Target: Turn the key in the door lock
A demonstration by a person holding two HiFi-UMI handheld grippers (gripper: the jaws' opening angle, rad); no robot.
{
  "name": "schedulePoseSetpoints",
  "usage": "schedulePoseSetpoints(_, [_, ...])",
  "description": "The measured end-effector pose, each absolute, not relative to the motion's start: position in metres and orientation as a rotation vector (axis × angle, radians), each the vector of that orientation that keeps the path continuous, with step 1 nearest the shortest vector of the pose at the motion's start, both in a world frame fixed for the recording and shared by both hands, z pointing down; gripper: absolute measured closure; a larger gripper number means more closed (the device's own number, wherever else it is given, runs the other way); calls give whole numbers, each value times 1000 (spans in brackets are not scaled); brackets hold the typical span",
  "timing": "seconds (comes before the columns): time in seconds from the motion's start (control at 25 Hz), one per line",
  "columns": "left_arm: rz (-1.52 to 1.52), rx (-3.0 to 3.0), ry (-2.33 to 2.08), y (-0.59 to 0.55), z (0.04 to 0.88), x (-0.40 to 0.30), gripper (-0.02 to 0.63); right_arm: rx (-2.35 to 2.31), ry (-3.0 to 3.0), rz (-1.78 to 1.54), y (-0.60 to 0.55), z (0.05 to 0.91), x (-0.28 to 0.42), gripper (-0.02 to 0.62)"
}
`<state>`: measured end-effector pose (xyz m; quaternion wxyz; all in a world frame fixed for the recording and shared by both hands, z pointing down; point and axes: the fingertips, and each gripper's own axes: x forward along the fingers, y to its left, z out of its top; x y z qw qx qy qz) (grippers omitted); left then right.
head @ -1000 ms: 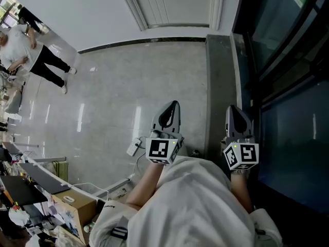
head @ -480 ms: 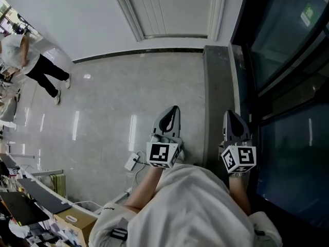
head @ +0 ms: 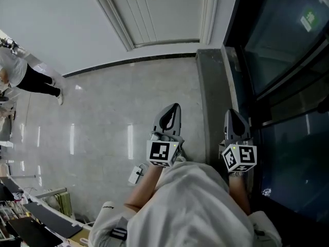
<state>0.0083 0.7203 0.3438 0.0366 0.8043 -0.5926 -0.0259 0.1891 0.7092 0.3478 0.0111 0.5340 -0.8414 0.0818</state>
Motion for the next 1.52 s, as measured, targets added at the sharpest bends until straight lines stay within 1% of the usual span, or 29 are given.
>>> schedulePoseSetpoints(0.28, [-69,2470,-1795,692,351,-13,600,1665,-2613,268,685,356,162,597])
schedulePoseSetpoints(0.64, [-50,2427,-1812,657,363,-24,600,1659,-2592,310,647,369,160,597])
schedulePoseSetpoints(0.96, [-33,2403,-1847,594,362,-28,600,1597,-2619,303,572,369,145,597])
schedulePoseSetpoints(1.52, [-12,2411,-1870,465,355,-3,600,1594,-2626,340,441,376,173,597])
